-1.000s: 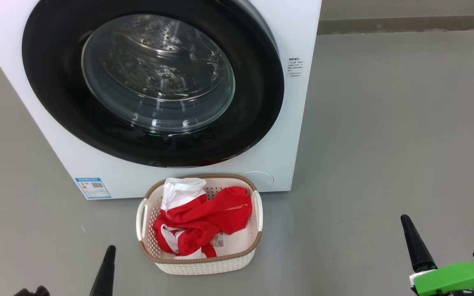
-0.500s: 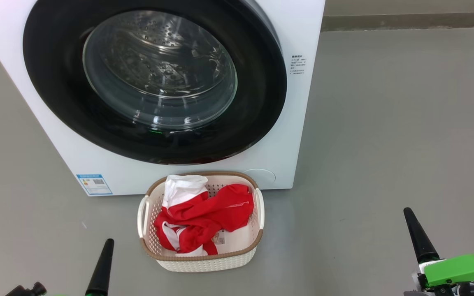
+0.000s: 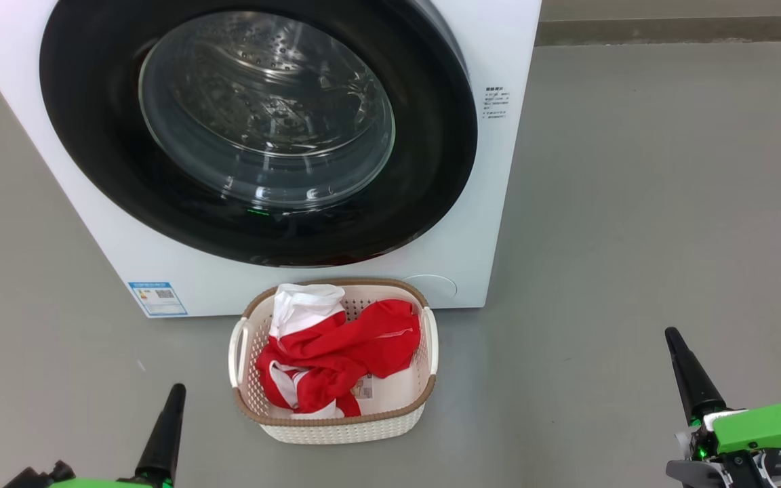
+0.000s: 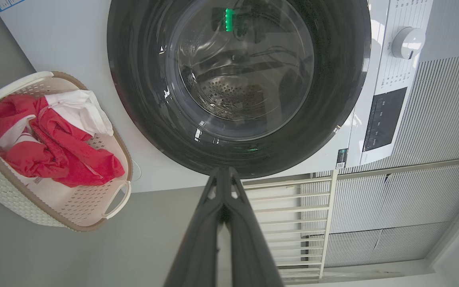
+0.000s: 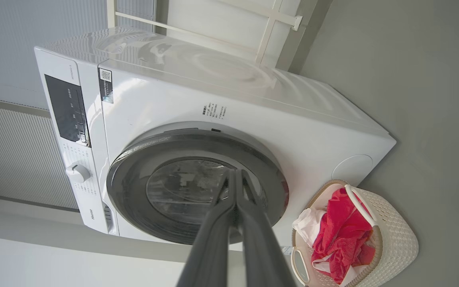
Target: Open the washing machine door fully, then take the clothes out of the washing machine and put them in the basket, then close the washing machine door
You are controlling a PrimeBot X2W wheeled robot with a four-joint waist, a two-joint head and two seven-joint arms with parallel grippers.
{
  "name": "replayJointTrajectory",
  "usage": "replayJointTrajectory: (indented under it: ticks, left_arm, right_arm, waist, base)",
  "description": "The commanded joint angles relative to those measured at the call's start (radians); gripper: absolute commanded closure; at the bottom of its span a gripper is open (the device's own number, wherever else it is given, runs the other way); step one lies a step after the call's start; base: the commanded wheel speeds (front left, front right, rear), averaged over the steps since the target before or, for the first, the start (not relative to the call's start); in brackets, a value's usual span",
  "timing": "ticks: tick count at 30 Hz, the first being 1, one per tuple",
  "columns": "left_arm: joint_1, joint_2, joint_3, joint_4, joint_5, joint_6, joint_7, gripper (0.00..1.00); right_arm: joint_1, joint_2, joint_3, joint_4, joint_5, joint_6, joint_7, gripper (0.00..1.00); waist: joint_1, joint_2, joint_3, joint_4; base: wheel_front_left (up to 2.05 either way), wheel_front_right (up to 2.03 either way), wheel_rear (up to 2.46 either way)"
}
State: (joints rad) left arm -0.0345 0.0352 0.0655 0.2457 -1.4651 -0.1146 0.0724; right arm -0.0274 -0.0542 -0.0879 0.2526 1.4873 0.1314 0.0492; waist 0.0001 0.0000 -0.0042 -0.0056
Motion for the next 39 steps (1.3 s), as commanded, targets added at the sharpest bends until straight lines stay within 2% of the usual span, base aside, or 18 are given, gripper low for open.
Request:
replayJointTrajectory:
  ticks: [1,11,39]
  left_arm:
    - [-0.052,0.014,0.036,-0.017,-0.027,-0.010,0.011,1.00]
    - [-0.073,0.015,0.048,-0.001,-0.141,-0.016,0.040,1.00]
    - [-0.074,0.015,0.048,0.000,-0.144,-0.016,0.041,1.00]
  right_arm:
    - [-0.054,-0.016,0.012,-0.023,0.029,0.000,0.009,1.00]
    - [-0.077,-0.017,0.003,-0.010,0.143,-0.001,0.040,1.00]
    - [-0.079,-0.011,-0.005,-0.009,0.138,-0.001,0.048,1.00]
  waist:
    - [0.0000,0.0000,0.001,0.001]
    - [0.0000,0.0000,0.007,0.005]
    - [0.0000,0.0000,0.007,0.006]
  base:
    - [0.00,0.00,0.00]
    - [0.00,0.00,0.00]
    - [0.00,0.00,0.00]
